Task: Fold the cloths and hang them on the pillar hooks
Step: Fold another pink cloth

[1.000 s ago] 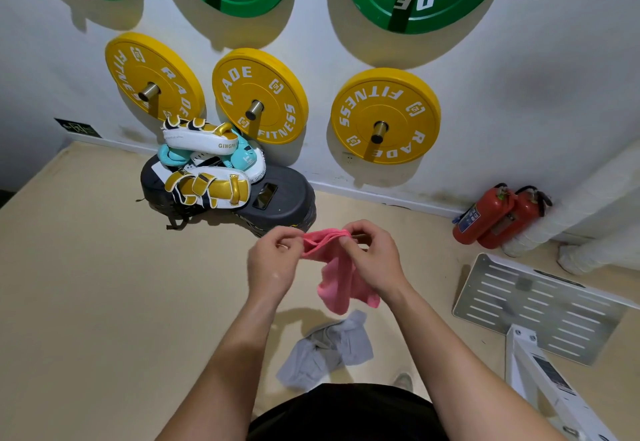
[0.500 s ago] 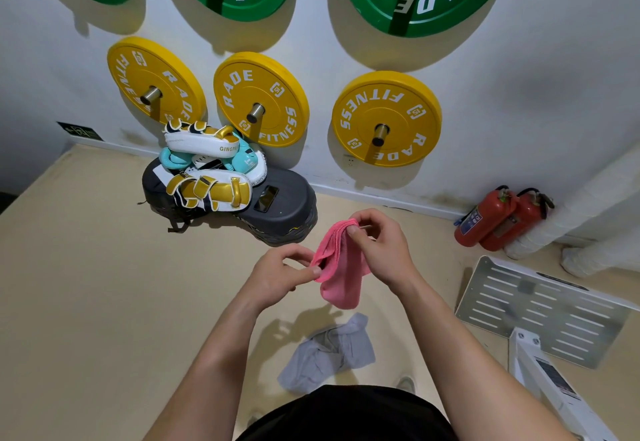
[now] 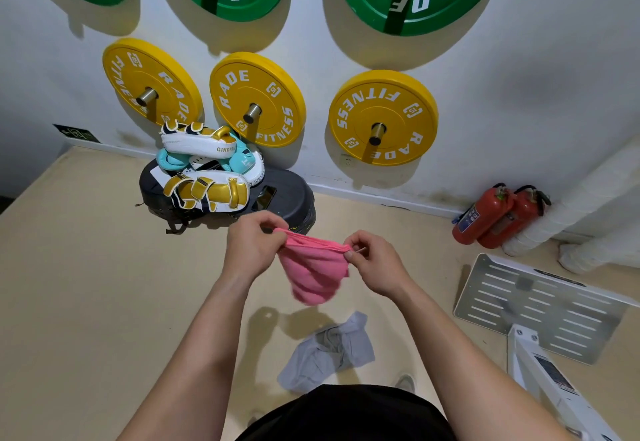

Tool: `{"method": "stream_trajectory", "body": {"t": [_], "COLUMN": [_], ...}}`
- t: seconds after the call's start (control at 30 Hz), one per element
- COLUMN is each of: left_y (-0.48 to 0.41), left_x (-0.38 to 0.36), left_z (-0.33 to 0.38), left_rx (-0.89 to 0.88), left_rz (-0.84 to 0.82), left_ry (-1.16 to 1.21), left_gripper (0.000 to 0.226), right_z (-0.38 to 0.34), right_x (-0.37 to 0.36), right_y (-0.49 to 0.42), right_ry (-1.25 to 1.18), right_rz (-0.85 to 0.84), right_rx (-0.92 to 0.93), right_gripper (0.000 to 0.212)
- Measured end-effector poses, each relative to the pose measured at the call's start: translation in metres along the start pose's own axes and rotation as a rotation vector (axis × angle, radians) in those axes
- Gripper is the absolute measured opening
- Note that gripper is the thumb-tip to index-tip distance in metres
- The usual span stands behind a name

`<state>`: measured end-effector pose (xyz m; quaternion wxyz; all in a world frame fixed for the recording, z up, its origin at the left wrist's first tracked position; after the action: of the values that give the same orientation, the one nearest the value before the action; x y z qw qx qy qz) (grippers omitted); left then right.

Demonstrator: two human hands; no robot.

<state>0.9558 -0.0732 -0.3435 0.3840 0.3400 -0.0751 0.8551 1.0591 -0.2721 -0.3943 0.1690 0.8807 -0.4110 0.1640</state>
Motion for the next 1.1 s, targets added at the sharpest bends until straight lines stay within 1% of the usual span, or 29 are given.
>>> {"method": "stream_trajectory", "body": {"t": [0.07,0.13,0.2,0.3,0.37,0.47,0.57,0.63,0.7,0.8,0.9,0.93,1.0,1.03,1.1], "left_y": [-0.003,-0.006,-0.004,0.002,0.005,0.006,0.009,0.014,0.017,0.019,0.021,0.023,0.025,0.026,0.027], "left_x": [0.002,0.002,0.003,0.006,0.006,0.008,0.009,0.008,0.006,0.003,0.001,0.000,-0.004,-0.005,-0.008], "left_z": [0.007,0.003,-0.004,-0.003,0.001,0.002,0.003,0.004,0.006,0.010,0.017,0.020,0.025,0.028,0.032], "left_rx": [-0.016,0.032,0.076,0.069,0.065,0.059,0.000,-0.065,-0.120,-0.174,-0.191,-0.194,-0.208,-0.226,-0.276], "left_rz": [-0.021,-0.055,-0.093,-0.079,-0.081,-0.133,-0.217,-0.285,-0.261,-0.166,-0.236,-0.262,-0.281,-0.284,-0.293], "left_ry": [-0.057,-0.086,-0.084,-0.070,-0.067,-0.033,-0.026,-0.058,-0.068,0.005,0.165,0.201,0.252,0.270,0.291], "left_gripper": [0.019,0.020,0.019,0.018,0.018,0.018,0.014,0.021,0.023,0.014,0.012,0.012,0.012,0.013,0.013], "right_z": [0.002,-0.004,-0.013,-0.021,-0.022,-0.020,-0.018,-0.016,-0.014,-0.011,-0.013,-0.014,-0.018,-0.022,-0.033], "right_x": [-0.004,-0.004,-0.001,0.005,0.009,0.012,0.015,0.018,0.020,0.023,0.034,0.040,0.049,0.052,0.051], "right_y": [-0.001,-0.003,-0.006,-0.010,-0.011,-0.011,-0.011,-0.011,-0.011,-0.009,-0.001,0.002,0.006,0.007,0.006], "right_ry": [0.056,-0.002,-0.048,0.008,0.033,-0.003,-0.092,-0.124,-0.158,-0.191,-0.325,-0.339,-0.280,-0.238,-0.160], "right_rz": [0.019,0.064,0.070,0.069,0.103,0.122,0.148,0.160,0.148,0.086,-0.099,-0.165,-0.276,-0.323,-0.383], "right_rx": [-0.014,0.009,0.054,0.103,0.101,0.088,0.067,0.034,0.001,-0.031,-0.100,-0.116,-0.108,-0.079,-0.006], "right_gripper": [0.014,0.014,0.013,0.011,0.011,0.009,0.011,0.012,0.012,0.013,0.013,0.019,0.034,0.036,0.031]}}
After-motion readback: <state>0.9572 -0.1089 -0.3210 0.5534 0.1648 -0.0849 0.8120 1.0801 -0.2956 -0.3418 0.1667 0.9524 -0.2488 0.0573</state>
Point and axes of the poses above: each hand's wrist, its own y-axis away from the middle knuckle, its own x-axis out of the back of the hand, z = x × y, the point moved 1 cm from there along -y, towards the middle knuckle, and after that the axes turned 1 degree about -y, right-handed, at the moved point
